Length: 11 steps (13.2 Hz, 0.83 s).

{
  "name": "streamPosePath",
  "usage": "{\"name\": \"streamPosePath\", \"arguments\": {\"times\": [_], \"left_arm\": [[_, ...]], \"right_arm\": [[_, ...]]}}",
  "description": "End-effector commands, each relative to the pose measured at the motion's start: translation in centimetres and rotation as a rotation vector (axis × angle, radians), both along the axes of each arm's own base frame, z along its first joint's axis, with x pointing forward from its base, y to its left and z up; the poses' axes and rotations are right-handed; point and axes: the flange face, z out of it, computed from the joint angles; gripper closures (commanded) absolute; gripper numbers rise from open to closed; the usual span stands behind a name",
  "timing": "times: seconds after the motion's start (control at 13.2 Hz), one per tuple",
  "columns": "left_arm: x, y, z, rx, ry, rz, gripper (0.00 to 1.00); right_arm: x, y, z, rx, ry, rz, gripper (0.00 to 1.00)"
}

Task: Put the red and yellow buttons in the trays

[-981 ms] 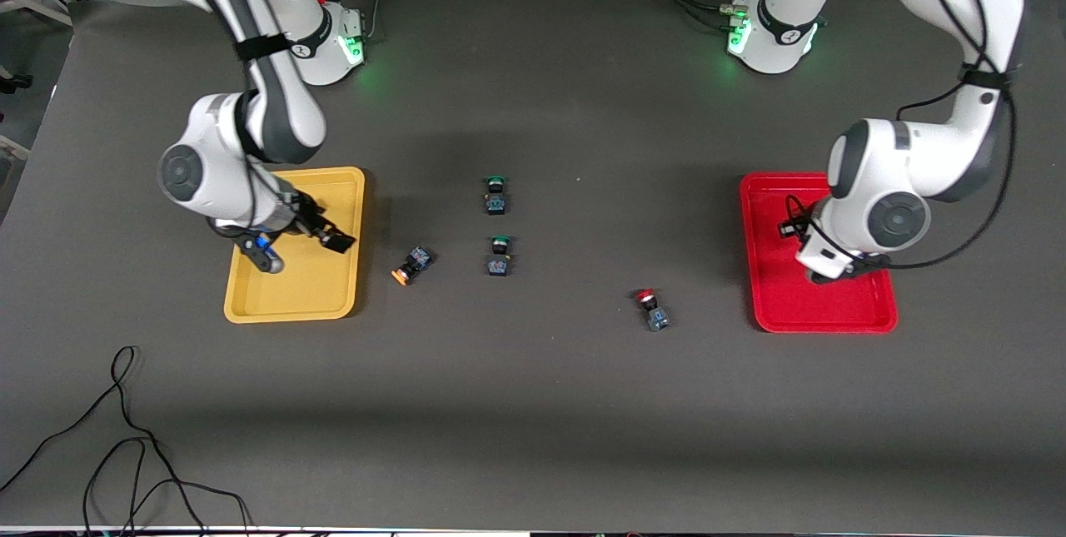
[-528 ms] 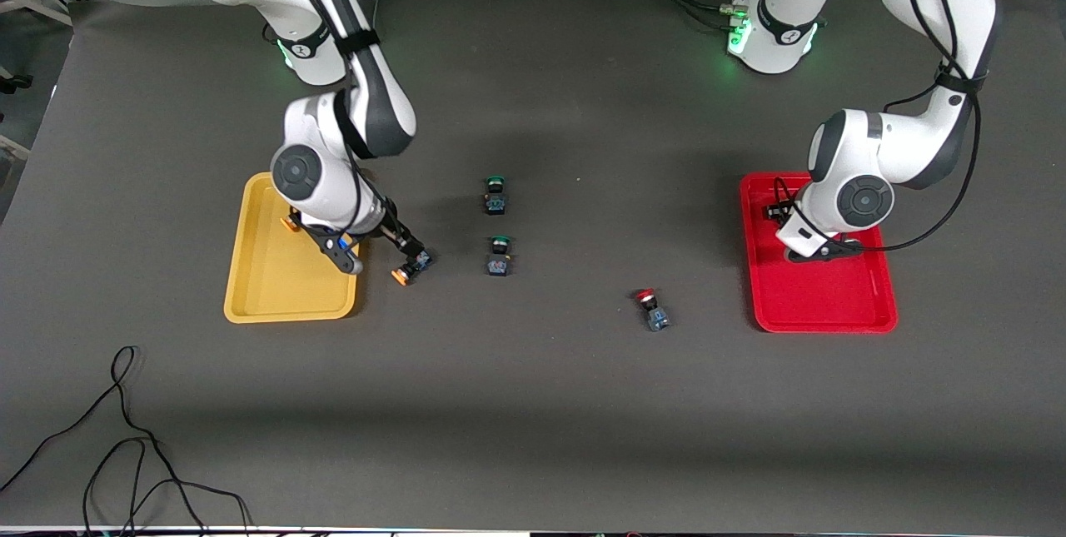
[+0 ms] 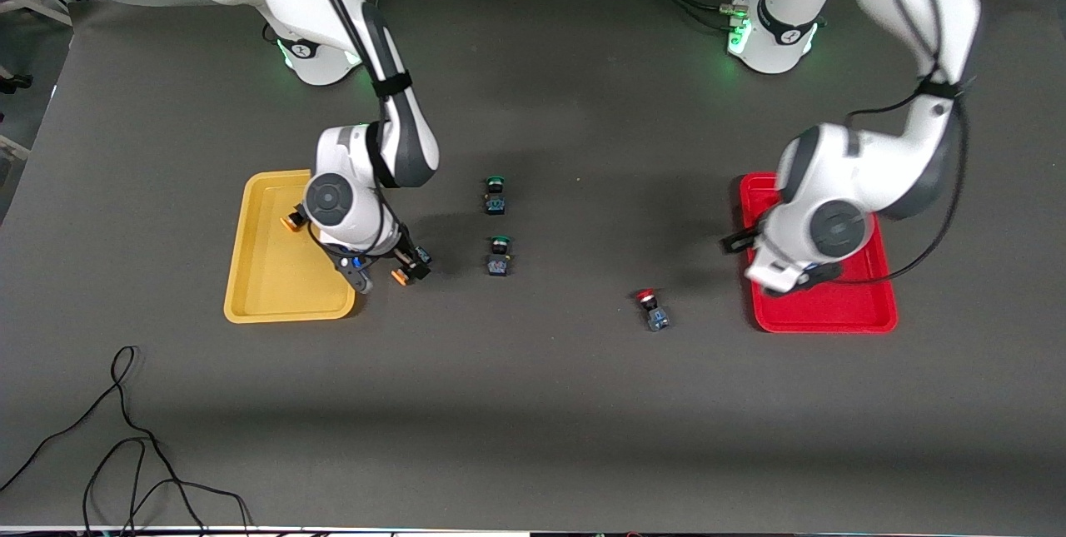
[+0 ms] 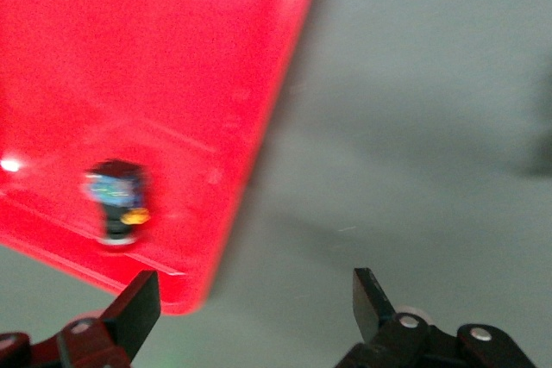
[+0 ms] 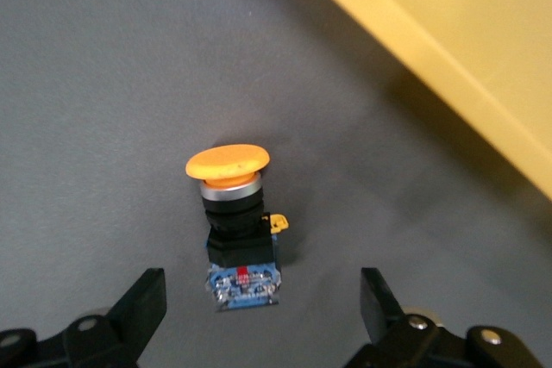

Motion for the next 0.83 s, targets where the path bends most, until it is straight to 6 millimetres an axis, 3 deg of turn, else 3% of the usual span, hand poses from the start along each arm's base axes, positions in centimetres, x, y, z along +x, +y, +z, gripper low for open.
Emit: {"name": "streamPosePath", "arguments": {"times": [0.0, 0.08, 0.15, 0.3, 0.45, 0.6, 0.75], "left_arm": [[4.4, -5.2, -4.3, 0.021, 0.000, 0.137, 0.01], [5.2, -6.2, -5.0, 0.019, -0.009, 0.174, 0.01], [5.8, -7.0, -5.8, 0.017, -0.023, 0.209, 0.01], [6.6, -9.1, -6.7, -0.003, -0.080, 0.276, 0.01], [7.7, -10.3, -6.3, -0.022, -0.122, 0.320, 0.01], [8.5, -11.3, -6.0, -0.045, -0.132, 0.362, 0.01], [8.4, -12.5, -5.7, -0.045, -0.139, 0.371, 0.01]], "right_arm": [[0.6, 0.3, -1.3, -0.008, -0.034, -0.005, 0.00], [0.5, 0.3, -1.7, -0.012, -0.041, -0.002, 0.01], [0.5, 0.3, -1.7, -0.005, -0.039, -0.011, 0.15], [0.5, 0.3, -1.7, -0.001, -0.037, -0.014, 0.61], [0.7, 0.0, -1.5, 0.007, -0.033, -0.004, 0.87], [0.9, -0.7, -1.5, 0.034, -0.018, -0.009, 0.96], [1.3, -1.5, -0.4, 0.064, 0.016, 0.001, 0.98]]}}
